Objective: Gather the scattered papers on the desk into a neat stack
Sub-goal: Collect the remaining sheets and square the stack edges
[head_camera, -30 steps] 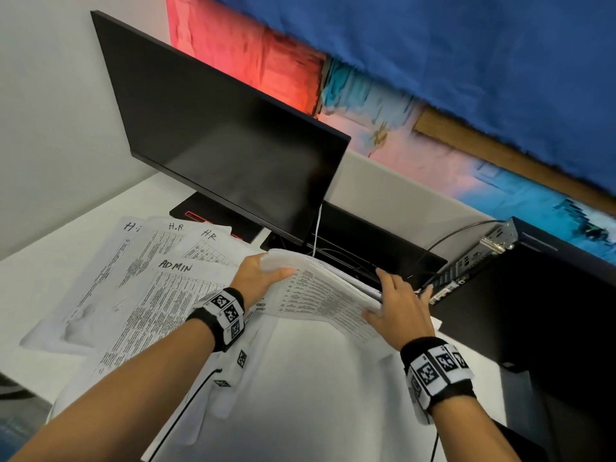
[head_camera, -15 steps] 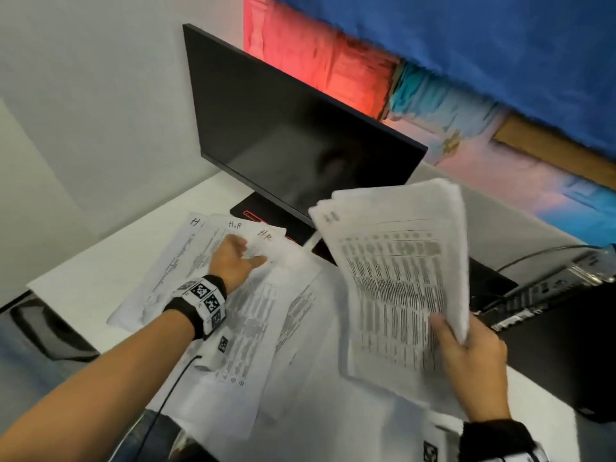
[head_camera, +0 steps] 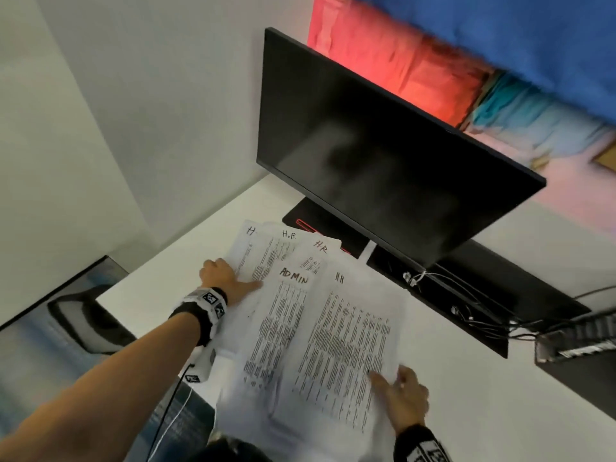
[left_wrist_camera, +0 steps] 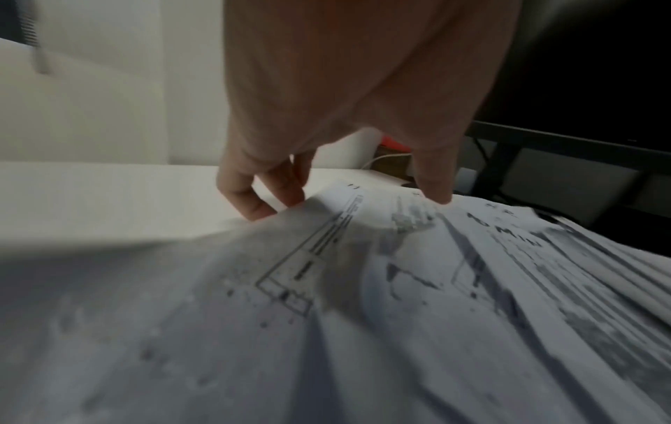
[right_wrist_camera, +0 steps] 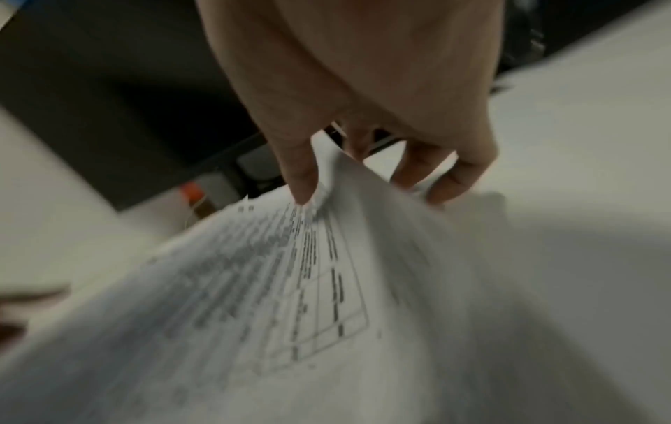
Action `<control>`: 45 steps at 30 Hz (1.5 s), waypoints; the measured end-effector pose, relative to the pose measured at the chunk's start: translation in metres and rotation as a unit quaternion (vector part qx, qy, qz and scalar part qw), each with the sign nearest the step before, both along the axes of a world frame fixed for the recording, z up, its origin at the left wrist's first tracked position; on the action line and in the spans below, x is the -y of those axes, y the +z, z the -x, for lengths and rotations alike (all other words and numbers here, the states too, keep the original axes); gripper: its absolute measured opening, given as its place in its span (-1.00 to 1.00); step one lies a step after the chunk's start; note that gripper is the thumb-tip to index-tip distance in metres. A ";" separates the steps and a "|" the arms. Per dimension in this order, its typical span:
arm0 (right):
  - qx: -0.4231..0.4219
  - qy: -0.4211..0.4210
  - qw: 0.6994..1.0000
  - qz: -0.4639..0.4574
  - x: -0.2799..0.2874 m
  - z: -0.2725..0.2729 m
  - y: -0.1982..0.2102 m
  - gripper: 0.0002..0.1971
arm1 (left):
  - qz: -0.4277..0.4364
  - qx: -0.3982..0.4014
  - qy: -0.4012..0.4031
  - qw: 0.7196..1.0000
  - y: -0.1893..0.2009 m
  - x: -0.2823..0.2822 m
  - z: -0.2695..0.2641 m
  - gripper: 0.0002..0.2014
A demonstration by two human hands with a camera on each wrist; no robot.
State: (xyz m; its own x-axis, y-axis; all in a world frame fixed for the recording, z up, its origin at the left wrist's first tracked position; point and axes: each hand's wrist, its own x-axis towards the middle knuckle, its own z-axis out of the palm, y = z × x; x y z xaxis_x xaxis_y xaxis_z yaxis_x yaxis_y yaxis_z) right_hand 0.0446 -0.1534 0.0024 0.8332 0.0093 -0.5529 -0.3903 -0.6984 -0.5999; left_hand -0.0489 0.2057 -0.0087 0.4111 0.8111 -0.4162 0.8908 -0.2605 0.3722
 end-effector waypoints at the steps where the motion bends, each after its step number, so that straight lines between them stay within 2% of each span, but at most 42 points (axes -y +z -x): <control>1: 0.002 0.005 1.000 0.030 -0.006 0.000 -0.002 -0.17 | 0.010 0.013 -0.033 0.999 0.003 0.005 -0.003 0.08; 2: 0.002 -0.007 1.000 0.023 -0.011 -0.001 -0.005 -0.05 | 0.030 0.028 -0.060 0.997 0.000 0.010 -0.008 0.07; 4: -0.034 -0.049 0.997 -0.048 -0.022 -0.003 -0.014 0.17 | 0.111 0.074 -0.091 0.987 -0.001 0.021 -0.016 0.06; 5: -0.044 -0.065 0.994 -0.078 -0.027 -0.004 -0.018 0.08 | 0.160 0.101 -0.097 0.977 -0.002 0.027 -0.020 0.05; 7: -0.069 -0.062 0.986 -0.137 -0.040 -0.002 -0.013 -0.31 | 0.238 0.139 -0.112 0.955 -0.002 0.037 -0.028 -0.03; 8: -0.073 -0.053 0.984 -0.152 -0.045 -0.001 -0.013 -0.43 | 0.257 0.137 -0.122 0.949 -0.002 0.042 -0.032 -0.06; 10: -0.078 -0.052 0.978 -0.183 -0.051 0.000 -0.017 -0.45 | 0.267 0.130 -0.132 0.946 -0.002 0.048 -0.036 -0.17; 13: -0.085 -0.115 0.963 -0.228 -0.050 0.001 -0.024 -0.24 | 0.316 0.130 -0.162 0.926 -0.002 0.051 -0.036 -0.38; 14: -0.091 -0.129 0.959 -0.237 -0.047 0.002 -0.024 -0.24 | 0.337 0.135 -0.177 0.915 -0.003 0.052 -0.035 -0.45; 16: -0.087 -0.133 0.957 -0.242 -0.043 0.007 -0.019 -0.45 | 0.359 0.149 -0.203 0.899 -0.003 0.056 -0.032 -0.46; 18: -0.091 -0.110 0.959 -0.247 -0.036 0.014 -0.013 -0.64 | 0.373 0.176 -0.220 0.884 0.000 0.059 -0.031 -0.34; 20: -0.093 -0.097 0.953 -0.270 -0.026 0.021 0.002 -0.64 | 0.393 0.220 -0.206 0.869 0.002 0.058 -0.030 -0.31; 21: -0.094 -0.090 0.948 -0.290 -0.020 0.025 0.011 -0.63 | 0.412 0.241 -0.186 0.859 0.006 0.056 -0.029 -0.38; 23: -0.093 -0.083 0.935 -0.332 -0.010 0.033 0.029 -0.63 | 0.476 0.280 -0.180 0.814 0.011 0.049 -0.024 -0.47; 26: -0.066 -0.079 0.922 -0.373 0.005 0.035 0.059 -0.58 | 0.539 0.310 -0.207 0.755 0.022 0.050 -0.023 -0.32; 28: -0.037 -0.059 0.926 -0.371 -0.001 0.034 0.074 -0.55 | 0.540 0.325 -0.224 0.743 0.039 0.063 -0.030 -0.34; 29: -0.016 -0.051 0.930 -0.364 -0.008 0.033 0.078 -0.51 | 0.528 0.337 -0.227 0.746 0.050 0.070 -0.035 -0.38; 32: 0.108 -0.044 0.932 -0.343 -0.037 0.031 0.092 -0.45 | 0.444 0.396 -0.193 0.780 0.093 0.087 -0.049 -0.43; 34: 0.199 -0.034 0.916 -0.348 -0.053 0.029 0.108 -0.50 | 0.383 0.465 -0.166 0.781 0.123 0.085 -0.054 -0.45; 36: 0.250 -0.037 0.893 -0.372 -0.061 0.026 0.124 -0.51 | 0.336 0.527 -0.164 0.763 0.151 0.077 -0.053 -0.50; 38: 0.264 -0.039 0.882 -0.387 -0.064 0.022 0.131 -0.55 | 0.304 0.567 -0.162 0.748 0.167 0.069 -0.049 -0.50; 40: 0.263 -0.043 0.889 -0.372 -0.067 0.017 0.128 -0.57 | 0.289 0.589 -0.158 0.738 0.169 0.064 -0.047 -0.43; 43: 0.244 -0.039 0.903 -0.352 -0.069 0.006 0.112 -0.60 | 0.286 0.592 -0.140 0.740 0.160 0.062 -0.047 -0.38; 45: 0.231 -0.027 0.910 -0.342 -0.071 -0.003 0.101 -0.54 | 0.264 0.582 -0.148 0.755 0.161 0.063 -0.052 -0.35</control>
